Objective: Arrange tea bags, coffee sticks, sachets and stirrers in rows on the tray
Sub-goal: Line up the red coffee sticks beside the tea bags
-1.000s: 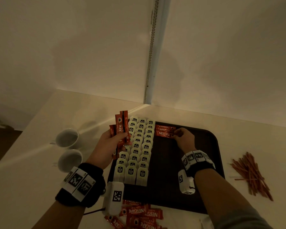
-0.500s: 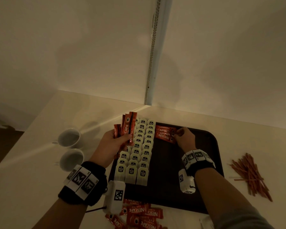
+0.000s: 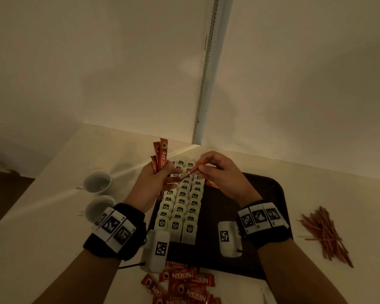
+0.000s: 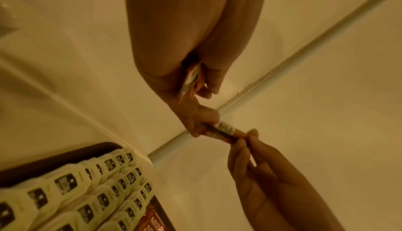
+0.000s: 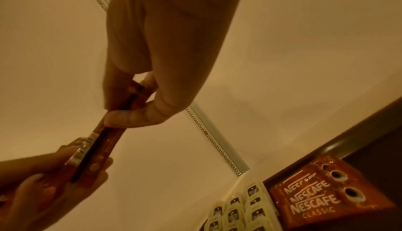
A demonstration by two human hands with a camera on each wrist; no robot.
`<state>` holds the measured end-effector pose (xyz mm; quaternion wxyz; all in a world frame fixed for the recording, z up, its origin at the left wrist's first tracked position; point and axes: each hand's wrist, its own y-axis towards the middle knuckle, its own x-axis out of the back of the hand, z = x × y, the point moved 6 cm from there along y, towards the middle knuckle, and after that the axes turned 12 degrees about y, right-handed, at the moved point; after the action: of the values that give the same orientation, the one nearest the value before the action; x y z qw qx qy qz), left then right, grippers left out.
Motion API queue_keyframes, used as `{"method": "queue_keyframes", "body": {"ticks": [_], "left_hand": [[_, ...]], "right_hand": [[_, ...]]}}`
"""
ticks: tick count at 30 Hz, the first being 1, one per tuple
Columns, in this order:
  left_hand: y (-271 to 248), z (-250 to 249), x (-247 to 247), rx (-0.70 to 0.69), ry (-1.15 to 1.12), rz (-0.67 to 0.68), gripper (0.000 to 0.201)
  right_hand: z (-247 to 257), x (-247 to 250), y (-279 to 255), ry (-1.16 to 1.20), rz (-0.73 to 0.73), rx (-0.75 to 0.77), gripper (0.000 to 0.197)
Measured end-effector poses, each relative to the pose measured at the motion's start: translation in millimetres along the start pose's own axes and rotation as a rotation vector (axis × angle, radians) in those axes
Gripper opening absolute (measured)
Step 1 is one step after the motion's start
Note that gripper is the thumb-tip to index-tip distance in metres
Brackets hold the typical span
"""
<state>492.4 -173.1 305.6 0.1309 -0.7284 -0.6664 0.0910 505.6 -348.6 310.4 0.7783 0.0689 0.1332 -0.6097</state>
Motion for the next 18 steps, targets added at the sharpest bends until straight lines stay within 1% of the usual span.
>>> {"method": "queue_keyframes", "body": {"ticks": [1,3,5,8,10,12,14,16,18], "left_hand": [[0,3,1,0.032,-0.071,0.009,0.007],[0,5,3,0.051,-0.103,0.028,0.012],[-1,3,3,0.015,-0.088,0.032,0.026],[-6,-2,4,-0.043,-0.086,-0.002,0.033],[-8,-7,7,-0.107,-0.007,-0.055,0.036],[-11,-11,9,-0.171,0.07,-0.098,0.036],[-16,-17,8,-0.211,0.097,-0.109,0.036],[-18,-19,6,-0.224,0.058,-0.097,0.034],[-20,-22,6,-0.233,0.044,-0.115,0.033]], "right_hand": [[1,-1,-3,-0.011,0.023,0.004,0.011],[1,-3,-9,-0.049,0.051,0.023,0.01],[2,-6,-12,-0.057,0.058,0.05,0.011],[-1,-8,-13,-0.116,0.061,0.074,0.017],[-3,-8,-13,-0.185,0.039,0.071,0.027],[-1,-10,-13,-0.239,0.016,0.116,0.036],[2,-16,-13,-0.25,0.024,0.174,0.034],[4,-19,-13,-0.235,0.022,0.194,0.031],[5,-21,-14,-0.23,0.008,0.202,0.032]]}}
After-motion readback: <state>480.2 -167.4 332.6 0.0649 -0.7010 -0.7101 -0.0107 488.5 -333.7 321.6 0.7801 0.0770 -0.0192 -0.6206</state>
